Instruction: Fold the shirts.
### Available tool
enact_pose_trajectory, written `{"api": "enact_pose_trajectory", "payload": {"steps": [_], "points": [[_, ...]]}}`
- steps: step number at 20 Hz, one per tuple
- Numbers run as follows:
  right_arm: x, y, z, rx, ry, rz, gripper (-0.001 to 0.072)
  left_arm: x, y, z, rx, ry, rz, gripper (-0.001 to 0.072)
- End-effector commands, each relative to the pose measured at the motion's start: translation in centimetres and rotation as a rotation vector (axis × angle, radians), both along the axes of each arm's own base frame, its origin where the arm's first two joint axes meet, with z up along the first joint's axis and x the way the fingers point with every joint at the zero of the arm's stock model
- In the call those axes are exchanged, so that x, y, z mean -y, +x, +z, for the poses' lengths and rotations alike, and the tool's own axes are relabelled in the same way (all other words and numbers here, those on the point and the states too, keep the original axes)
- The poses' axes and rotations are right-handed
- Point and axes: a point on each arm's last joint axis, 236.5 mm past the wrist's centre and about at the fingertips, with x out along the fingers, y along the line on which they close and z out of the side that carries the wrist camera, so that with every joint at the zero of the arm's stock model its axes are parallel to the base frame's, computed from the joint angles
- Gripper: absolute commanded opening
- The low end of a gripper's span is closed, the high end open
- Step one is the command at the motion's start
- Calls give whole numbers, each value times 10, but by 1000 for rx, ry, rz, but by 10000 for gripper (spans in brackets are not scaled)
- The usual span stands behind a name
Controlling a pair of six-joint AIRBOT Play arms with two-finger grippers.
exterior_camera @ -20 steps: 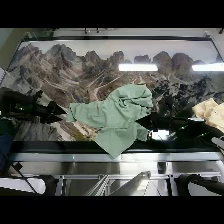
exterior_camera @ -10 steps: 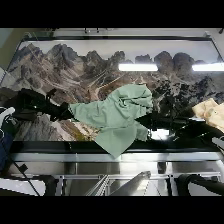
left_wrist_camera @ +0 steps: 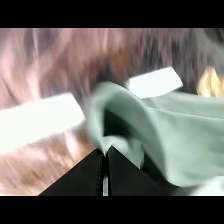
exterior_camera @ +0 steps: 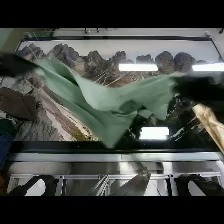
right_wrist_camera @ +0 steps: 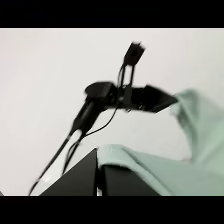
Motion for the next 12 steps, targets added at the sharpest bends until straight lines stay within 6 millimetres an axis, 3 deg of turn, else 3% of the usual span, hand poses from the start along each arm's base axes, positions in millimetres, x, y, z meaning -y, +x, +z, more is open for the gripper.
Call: {"api": "enact_pose_trajectory", "payload": {"steps": [1,2,4,6,7,8,10,11,12], "points": [[15,-63,117,414,-211,-514,18,0,-112,193,650,291,255,20],[27,-57,132,443,-319,-722,18,-2,-131,220,734,369,330,21],[49,-50,155,461,-443,-968,17,-1,-143,245,794,459,378,21],[74,-28,156,402,-457,-1025,17,-3,-129,248,764,382,331,21],[90,-10,149,350,-462,-1021,17,-8,-114,239,712,333,300,21],[106,12,136,282,-455,-981,18,-13,-94,221,629,269,250,21],[140,69,102,139,-430,-885,18,-16,-49,163,422,186,135,21],[151,104,75,58,-430,-830,18,-16,-26,129,313,163,89,21],[155,143,35,-49,-443,-758,19,-17,1,90,202,153,57,20]]}}
